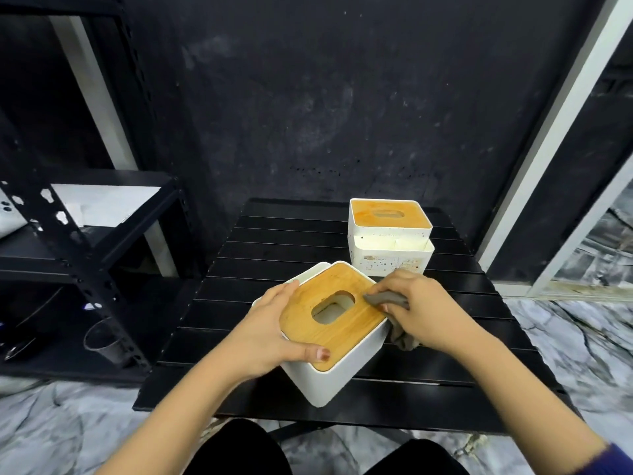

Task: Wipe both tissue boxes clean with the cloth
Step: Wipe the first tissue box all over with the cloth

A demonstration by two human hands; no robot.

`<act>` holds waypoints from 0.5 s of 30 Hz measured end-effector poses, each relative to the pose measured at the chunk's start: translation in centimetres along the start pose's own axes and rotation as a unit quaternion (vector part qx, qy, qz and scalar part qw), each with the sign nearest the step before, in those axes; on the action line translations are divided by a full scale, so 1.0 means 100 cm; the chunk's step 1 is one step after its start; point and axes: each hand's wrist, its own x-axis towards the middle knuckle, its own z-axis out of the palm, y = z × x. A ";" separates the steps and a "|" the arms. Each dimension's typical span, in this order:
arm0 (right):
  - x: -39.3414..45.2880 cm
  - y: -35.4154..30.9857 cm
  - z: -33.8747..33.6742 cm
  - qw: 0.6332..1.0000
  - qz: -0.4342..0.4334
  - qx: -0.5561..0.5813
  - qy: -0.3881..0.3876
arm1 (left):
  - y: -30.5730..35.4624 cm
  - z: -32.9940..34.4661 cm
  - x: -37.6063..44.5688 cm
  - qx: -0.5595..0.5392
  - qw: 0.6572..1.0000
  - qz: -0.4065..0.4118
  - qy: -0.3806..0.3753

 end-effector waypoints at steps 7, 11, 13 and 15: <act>-0.034 -0.011 0.010 1.000 0.008 0.025 0.016 | -0.005 -0.016 0.001 0.048 0.996 0.001 0.081; -0.047 -0.023 0.015 1.000 0.001 0.017 0.016 | -0.002 0.008 -0.003 0.042 0.991 0.000 0.130; -0.052 -0.028 0.017 1.000 -0.005 0.019 0.000 | -0.002 0.017 -0.004 0.011 0.988 -0.010 0.154; -0.054 -0.031 0.017 1.000 -0.008 0.014 -0.018 | -0.003 0.020 -0.004 -0.031 0.987 -0.016 0.156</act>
